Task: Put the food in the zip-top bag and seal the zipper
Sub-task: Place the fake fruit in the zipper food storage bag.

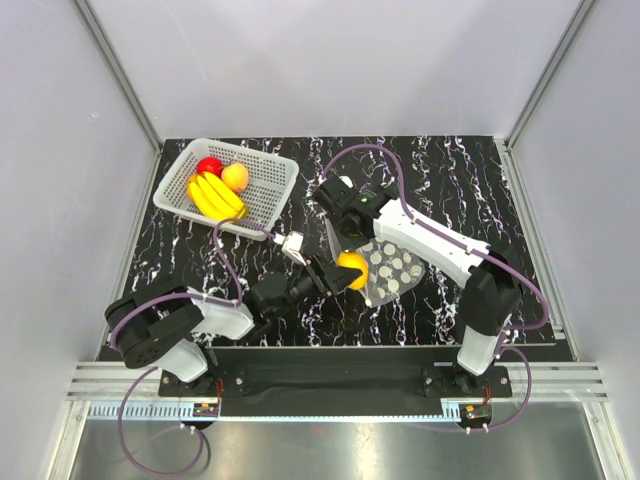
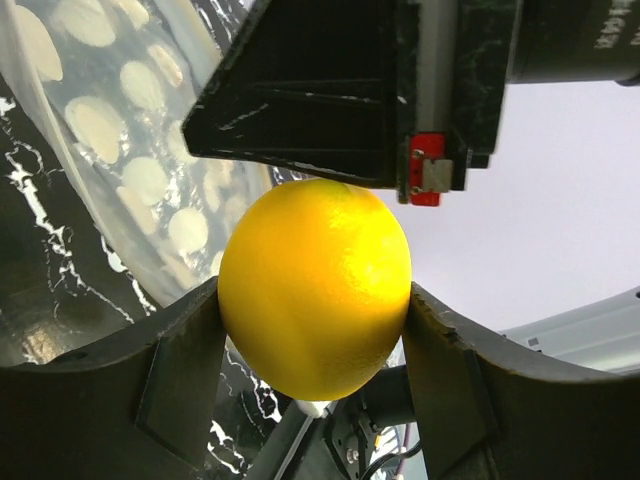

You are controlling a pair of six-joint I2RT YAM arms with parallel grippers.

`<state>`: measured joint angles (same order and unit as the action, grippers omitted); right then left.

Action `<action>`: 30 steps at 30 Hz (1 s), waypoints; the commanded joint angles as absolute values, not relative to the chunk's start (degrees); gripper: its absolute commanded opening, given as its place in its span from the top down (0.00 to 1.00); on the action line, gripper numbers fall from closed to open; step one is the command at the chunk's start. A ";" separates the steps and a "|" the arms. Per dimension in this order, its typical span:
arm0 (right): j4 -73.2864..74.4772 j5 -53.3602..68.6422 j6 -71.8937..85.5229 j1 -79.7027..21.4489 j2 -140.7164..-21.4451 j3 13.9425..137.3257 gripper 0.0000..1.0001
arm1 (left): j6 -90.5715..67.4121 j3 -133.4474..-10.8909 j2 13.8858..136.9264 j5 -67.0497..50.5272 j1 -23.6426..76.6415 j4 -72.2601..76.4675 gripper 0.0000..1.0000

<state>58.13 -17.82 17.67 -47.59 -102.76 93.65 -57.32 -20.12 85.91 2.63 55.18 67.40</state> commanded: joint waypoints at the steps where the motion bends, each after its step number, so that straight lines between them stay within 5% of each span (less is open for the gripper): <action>1: 58.80 -17.76 16.88 -47.99 -100.46 92.99 1.00 | -57.22 -22.85 86.39 4.66 54.05 69.71 0.55; 23: 61.43 -18.54 18.37 -49.13 -98.61 93.43 1.00 | -58.10 -37.78 88.68 6.16 52.82 34.90 0.50; 28: 61.79 -18.63 18.63 -49.13 -97.30 94.13 1.00 | -57.83 -39.37 89.21 5.71 52.82 33.32 0.40; 30: 61.44 -18.46 18.63 -49.13 -96.51 94.04 1.00 | -57.31 -39.55 88.77 5.71 52.82 32.78 0.28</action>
